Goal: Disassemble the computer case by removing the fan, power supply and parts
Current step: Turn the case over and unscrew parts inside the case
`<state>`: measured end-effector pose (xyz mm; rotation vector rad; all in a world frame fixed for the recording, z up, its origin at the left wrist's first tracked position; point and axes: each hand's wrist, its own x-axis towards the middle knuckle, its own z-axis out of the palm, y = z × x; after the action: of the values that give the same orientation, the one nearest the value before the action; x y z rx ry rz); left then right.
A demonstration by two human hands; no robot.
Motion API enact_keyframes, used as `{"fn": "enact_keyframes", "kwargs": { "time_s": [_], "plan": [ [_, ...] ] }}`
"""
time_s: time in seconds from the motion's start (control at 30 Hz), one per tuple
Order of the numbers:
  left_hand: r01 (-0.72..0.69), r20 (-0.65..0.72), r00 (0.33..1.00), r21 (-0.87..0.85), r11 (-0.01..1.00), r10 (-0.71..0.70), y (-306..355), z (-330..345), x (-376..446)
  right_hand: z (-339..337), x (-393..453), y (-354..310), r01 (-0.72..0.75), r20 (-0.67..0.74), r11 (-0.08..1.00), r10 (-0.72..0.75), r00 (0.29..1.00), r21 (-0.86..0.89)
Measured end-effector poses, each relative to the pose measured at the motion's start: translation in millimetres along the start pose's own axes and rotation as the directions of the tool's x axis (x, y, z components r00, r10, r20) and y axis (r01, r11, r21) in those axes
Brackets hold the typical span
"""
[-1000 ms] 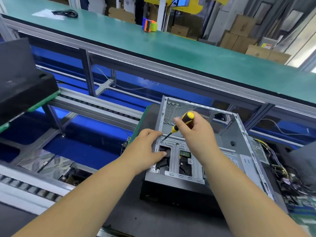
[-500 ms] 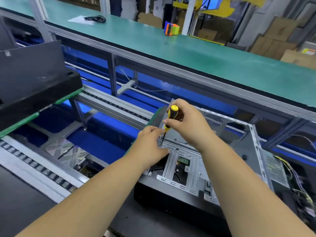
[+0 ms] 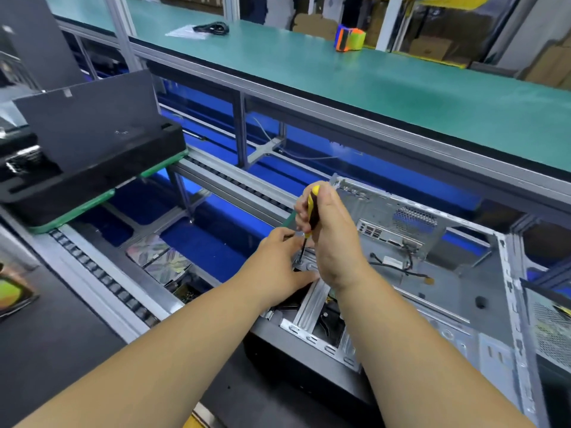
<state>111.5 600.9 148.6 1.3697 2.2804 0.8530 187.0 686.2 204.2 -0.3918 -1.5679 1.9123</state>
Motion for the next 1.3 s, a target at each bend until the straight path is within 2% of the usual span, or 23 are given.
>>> {"fn": "enact_keyframes", "kwargs": {
  "time_s": [0.1,0.2,0.27,0.4,0.6,0.67,0.73,0.87,1.0,1.17,1.3],
  "plan": [
    [0.006,0.004,1.0,0.017,1.0,-0.006,-0.1,0.0,0.0,-4.7,5.0,-0.1,-0.024,0.066,0.997,0.019,0.998,0.076],
    [0.014,-0.003,1.0,0.042,0.999,-0.014,0.5,0.0,0.1,-8.0,7.5,-3.8,-0.033,0.174,0.995,0.016,0.985,0.093],
    [0.016,-0.006,1.0,0.039,0.999,-0.016,1.1,-0.4,0.1,-8.9,8.5,-6.0,-0.06,0.194,0.993,0.039,0.98,0.104],
    [0.02,-0.014,1.0,0.024,1.0,-0.02,0.5,-0.2,-0.4,-11.4,9.9,-11.4,-0.101,0.158,0.986,0.08,0.984,0.132],
    [0.03,0.004,1.0,0.001,1.0,-0.03,-2.3,0.3,-0.2,-13.1,9.3,-16.1,-0.104,-0.006,0.989,0.106,0.994,0.106],
    [0.027,0.0,1.0,0.02,0.999,-0.027,-1.2,0.3,-0.1,-7.2,8.0,-13.8,-0.122,-0.01,0.979,0.125,0.992,0.162],
    [0.025,0.001,1.0,0.037,0.999,-0.025,0.5,-0.7,-0.1,0.6,6.9,-10.0,-0.103,-0.01,0.973,0.107,0.994,0.205],
    [0.016,0.024,1.0,0.034,0.999,-0.017,2.2,-2.5,0.3,10.0,4.6,-3.1,-0.061,0.007,0.993,0.061,0.998,0.099],
    [0.035,0.015,0.999,0.029,0.999,-0.035,1.2,-0.8,0.2,1.0,7.1,-3.9,0.01,-0.098,0.984,0.008,0.995,0.181],
    [0.027,-0.001,1.0,0.046,0.999,-0.027,1.3,-0.6,0.5,1.7,3.7,-0.7,0.013,0.02,0.983,-0.017,1.0,0.182],
    [0.031,-0.011,0.999,0.011,0.999,-0.031,0.5,0.5,0.3,-8.1,6.9,-4.5,-0.001,-0.004,0.99,0.001,1.0,0.14]
  ]
}}
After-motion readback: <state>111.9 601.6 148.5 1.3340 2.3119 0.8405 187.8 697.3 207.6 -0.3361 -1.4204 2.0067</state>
